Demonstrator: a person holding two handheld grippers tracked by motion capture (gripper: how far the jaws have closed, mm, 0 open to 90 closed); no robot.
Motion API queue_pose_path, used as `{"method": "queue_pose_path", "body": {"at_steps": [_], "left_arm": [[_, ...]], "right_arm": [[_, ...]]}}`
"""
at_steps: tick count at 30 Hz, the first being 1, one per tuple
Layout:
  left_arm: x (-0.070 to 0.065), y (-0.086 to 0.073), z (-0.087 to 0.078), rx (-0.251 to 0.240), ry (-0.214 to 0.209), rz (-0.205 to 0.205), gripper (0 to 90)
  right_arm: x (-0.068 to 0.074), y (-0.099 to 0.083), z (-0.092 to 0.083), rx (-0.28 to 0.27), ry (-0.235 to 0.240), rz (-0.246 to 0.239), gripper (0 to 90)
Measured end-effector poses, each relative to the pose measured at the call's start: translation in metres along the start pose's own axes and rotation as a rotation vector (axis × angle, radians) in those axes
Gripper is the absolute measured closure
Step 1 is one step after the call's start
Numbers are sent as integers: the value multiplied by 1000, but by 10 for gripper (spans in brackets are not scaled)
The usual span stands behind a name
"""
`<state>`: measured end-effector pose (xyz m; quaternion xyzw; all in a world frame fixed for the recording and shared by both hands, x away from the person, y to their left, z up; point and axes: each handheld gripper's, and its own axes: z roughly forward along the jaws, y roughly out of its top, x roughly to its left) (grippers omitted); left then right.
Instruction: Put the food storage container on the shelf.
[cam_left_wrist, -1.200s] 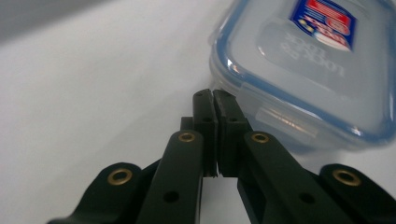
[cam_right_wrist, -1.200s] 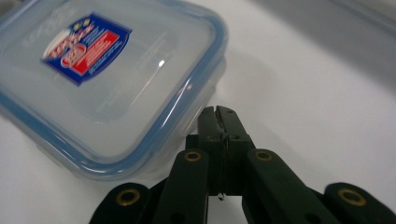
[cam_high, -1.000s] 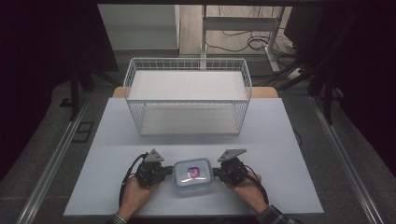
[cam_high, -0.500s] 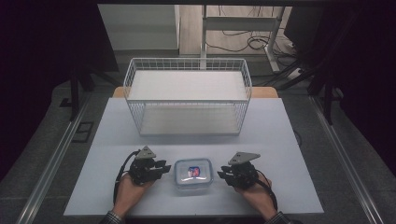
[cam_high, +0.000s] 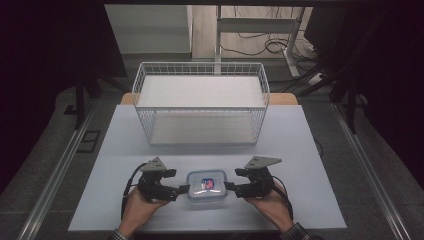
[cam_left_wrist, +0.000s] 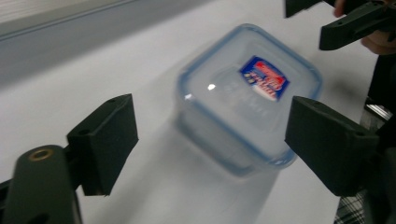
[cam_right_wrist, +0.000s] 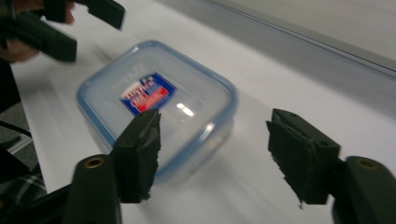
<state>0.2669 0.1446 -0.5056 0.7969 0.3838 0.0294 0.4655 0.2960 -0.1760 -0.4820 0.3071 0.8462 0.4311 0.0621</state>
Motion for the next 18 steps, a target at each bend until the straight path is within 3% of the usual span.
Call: {"method": "queue_pose_path", "body": {"at_steps": [3, 6, 8, 11, 14, 18], "left_arm": [[-3, 1, 9, 19, -8, -3, 110], [-3, -2, 25, 84, -25, -11, 88], [-3, -3, 27, 85, -45, -27, 82], [-4, -4, 28, 105, -84, -37, 110], [-10, -7, 32, 148, -81, -21, 117], [-12, -8, 32, 150, -96, -17, 152]], "right_arm": [[3, 2, 11, 27, 25, 5, 248], [6, 1, 23, 73, 51, 12, 204], [6, 0, 27, 91, 54, 13, 193], [5, -3, 31, 105, 93, 50, 202], [4, -4, 30, 110, 104, 72, 205], [-2, -8, 30, 128, 156, 140, 215]]}}
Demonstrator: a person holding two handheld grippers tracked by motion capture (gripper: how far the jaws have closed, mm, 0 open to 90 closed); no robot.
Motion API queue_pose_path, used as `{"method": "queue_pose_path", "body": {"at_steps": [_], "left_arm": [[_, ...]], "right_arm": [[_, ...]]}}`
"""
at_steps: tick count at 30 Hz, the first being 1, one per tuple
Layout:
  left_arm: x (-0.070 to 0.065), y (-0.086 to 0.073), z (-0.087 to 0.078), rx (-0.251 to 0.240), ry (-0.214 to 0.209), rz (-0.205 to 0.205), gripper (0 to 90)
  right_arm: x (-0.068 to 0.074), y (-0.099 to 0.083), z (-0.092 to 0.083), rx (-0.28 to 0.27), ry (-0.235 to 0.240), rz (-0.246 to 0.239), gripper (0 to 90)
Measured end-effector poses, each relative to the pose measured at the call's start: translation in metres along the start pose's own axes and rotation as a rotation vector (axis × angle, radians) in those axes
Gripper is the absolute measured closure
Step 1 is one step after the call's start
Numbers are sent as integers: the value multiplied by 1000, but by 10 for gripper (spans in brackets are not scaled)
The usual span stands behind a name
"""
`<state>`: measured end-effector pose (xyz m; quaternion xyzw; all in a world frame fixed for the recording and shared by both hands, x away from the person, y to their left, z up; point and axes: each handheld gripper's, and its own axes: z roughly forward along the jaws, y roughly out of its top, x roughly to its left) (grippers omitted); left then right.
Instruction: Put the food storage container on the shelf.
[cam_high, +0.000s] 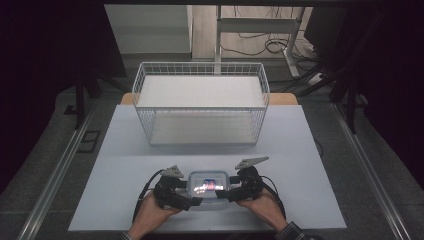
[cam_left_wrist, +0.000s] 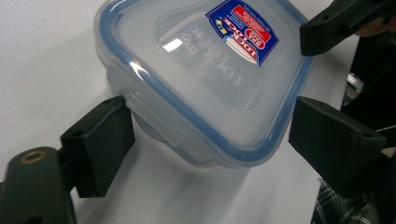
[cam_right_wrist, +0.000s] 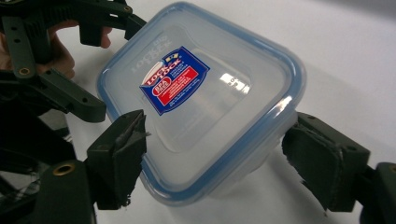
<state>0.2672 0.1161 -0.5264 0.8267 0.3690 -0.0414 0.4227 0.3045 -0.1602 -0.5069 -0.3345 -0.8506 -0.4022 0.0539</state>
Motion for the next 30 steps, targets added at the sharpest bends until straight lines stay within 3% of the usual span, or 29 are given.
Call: {"method": "queue_pose_path", "body": {"at_steps": [5, 6, 9, 10, 13, 16, 18, 24, 26, 28, 29, 30], "left_arm": [[7, -4, -9, -55, -65, -57, 232], [12, -7, -15, -82, -74, -65, 378], [12, -8, -18, -83, -88, -59, 427], [11, -10, -21, -89, -92, -40, 466], [12, -12, -24, -106, -109, -47, 525], [15, -13, -24, -117, -127, -64, 531], [16, -14, -23, -126, -137, -75, 536], [19, -18, -24, -153, -166, -100, 551], [21, -19, -25, -176, -174, -111, 570], [21, -19, -26, -194, -169, -113, 580], [21, -19, -30, -222, -142, -108, 609], [21, -18, -31, -215, -129, -101, 646]], "right_arm": [[2, -3, -5, 1, -2, -1, 285], [3, -6, -10, -9, 5, -4, 349], [3, -9, -12, -7, 21, 3, 383], [2, -10, -16, -20, 31, 16, 459], [-3, -11, -27, -89, 58, 37, 612], [-6, -11, -28, -89, 75, 54, 607], [-8, -13, -25, -45, 96, 72, 573], [-11, -16, -24, -59, 123, 110, 574], [-13, -17, -23, -61, 138, 148, 579], [-14, -17, -23, -61, 140, 152, 582], [-14, -18, -23, -61, 144, 158, 603], [-15, -18, -21, -52, 151, 166, 601]]}}
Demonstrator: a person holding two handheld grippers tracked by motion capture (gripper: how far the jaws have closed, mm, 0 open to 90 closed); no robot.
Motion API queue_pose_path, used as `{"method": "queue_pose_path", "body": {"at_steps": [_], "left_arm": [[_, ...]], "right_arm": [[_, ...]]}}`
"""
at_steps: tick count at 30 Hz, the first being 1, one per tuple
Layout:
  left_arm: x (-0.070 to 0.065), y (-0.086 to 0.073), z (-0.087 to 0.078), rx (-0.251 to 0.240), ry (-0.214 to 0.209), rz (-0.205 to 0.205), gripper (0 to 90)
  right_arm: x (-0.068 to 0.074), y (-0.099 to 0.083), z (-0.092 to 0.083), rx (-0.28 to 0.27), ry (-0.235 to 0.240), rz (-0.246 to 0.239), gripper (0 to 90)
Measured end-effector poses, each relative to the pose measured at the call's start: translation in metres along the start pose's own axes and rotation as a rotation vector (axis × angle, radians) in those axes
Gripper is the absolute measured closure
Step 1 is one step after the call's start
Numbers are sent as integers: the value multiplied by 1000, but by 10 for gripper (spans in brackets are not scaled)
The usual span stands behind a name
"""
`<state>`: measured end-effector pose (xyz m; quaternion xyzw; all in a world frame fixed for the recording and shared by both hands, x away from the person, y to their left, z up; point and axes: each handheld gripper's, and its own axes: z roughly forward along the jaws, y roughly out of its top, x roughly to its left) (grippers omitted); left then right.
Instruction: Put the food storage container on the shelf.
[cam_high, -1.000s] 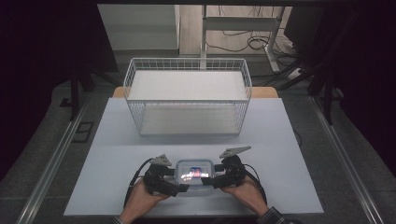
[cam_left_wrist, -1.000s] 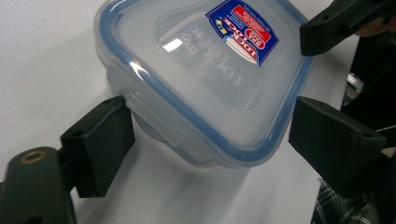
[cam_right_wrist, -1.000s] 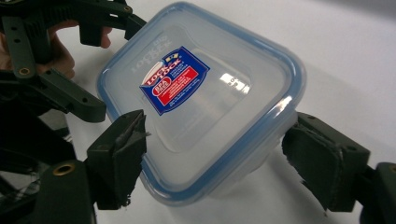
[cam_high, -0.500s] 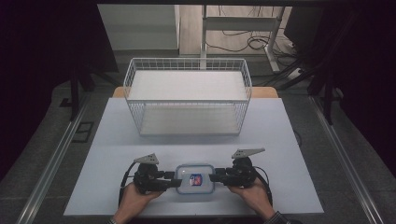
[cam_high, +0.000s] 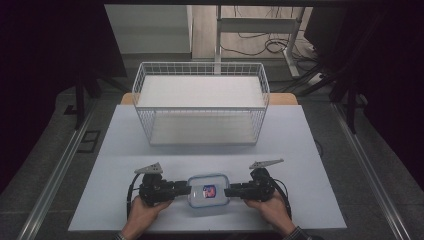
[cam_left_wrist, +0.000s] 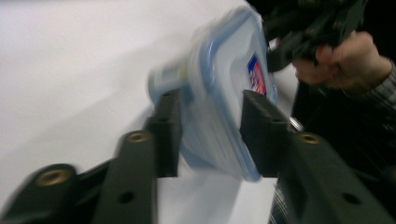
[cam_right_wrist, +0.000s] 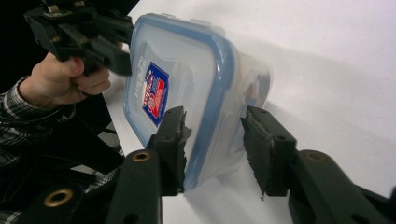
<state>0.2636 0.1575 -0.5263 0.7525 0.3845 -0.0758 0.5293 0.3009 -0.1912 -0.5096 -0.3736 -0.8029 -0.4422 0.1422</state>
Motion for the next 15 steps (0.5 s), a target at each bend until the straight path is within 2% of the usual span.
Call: {"method": "queue_pose_path", "body": {"at_steps": [4, 7, 10, 12, 13, 14, 15], "left_arm": [[0, 0, 0, 16, -9, -6, 633], [2, -3, 1, 22, -29, -57, 614], [3, -9, 5, 52, -48, -93, 545], [2, -12, 5, 49, -51, -109, 535], [3, -15, 6, 50, -62, -138, 527], [3, -15, 6, 50, -62, -138, 526], [5, -16, 6, 37, -73, -166, 540]], "right_arm": [[-1, 0, 0, -6, 6, 4, 609], [0, 0, 0, -4, 3, -3, 614], [1, -1, 0, -1, -6, -10, 618], [1, -1, 0, -1, -8, -10, 621], [1, -1, 0, -3, -7, -9, 623], [1, -1, 0, -3, -7, -9, 623], [1, -1, 0, -4, -5, -1, 621]]}}
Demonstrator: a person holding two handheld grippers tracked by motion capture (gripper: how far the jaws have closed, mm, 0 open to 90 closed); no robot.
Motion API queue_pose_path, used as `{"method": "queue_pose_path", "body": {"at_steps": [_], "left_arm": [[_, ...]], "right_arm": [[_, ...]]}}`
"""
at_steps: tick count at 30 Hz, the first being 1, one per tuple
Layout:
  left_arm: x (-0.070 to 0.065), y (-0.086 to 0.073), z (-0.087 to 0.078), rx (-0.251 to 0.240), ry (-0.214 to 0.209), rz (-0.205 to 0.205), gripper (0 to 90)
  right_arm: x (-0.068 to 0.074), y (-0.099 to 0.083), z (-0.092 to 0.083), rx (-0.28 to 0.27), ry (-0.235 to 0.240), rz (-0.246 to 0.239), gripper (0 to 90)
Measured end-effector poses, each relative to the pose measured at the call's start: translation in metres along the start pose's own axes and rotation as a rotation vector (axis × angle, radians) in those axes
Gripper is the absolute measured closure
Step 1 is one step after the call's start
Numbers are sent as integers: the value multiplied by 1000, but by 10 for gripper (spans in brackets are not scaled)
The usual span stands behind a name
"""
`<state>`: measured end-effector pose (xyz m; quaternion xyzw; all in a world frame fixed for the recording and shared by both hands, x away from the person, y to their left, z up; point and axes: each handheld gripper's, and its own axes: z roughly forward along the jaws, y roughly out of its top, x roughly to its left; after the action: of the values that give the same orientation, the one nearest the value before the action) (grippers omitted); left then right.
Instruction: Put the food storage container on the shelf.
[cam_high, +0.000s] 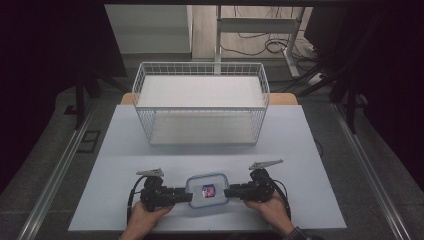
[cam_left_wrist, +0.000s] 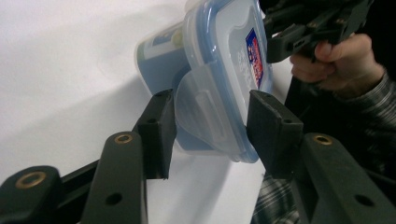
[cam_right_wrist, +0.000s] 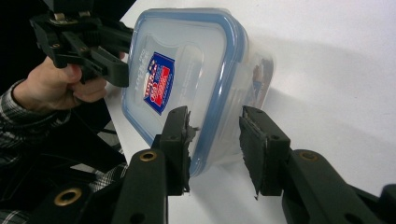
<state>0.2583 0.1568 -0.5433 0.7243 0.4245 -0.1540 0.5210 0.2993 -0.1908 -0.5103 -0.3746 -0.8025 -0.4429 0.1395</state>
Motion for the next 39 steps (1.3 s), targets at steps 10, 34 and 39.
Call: {"method": "queue_pose_path", "body": {"at_steps": [10, 34, 39], "left_arm": [[3, 8, -1, -28, 1, -9, 594], [-8, 76, -24, -86, 14, 61, 583], [-16, 98, -35, -102, 21, 82, 582]], "right_arm": [[2, 2, -1, -43, -37, 24, 670], [16, 54, -23, -176, -55, -60, 680], [21, 77, -32, -204, -47, -75, 680]]}}
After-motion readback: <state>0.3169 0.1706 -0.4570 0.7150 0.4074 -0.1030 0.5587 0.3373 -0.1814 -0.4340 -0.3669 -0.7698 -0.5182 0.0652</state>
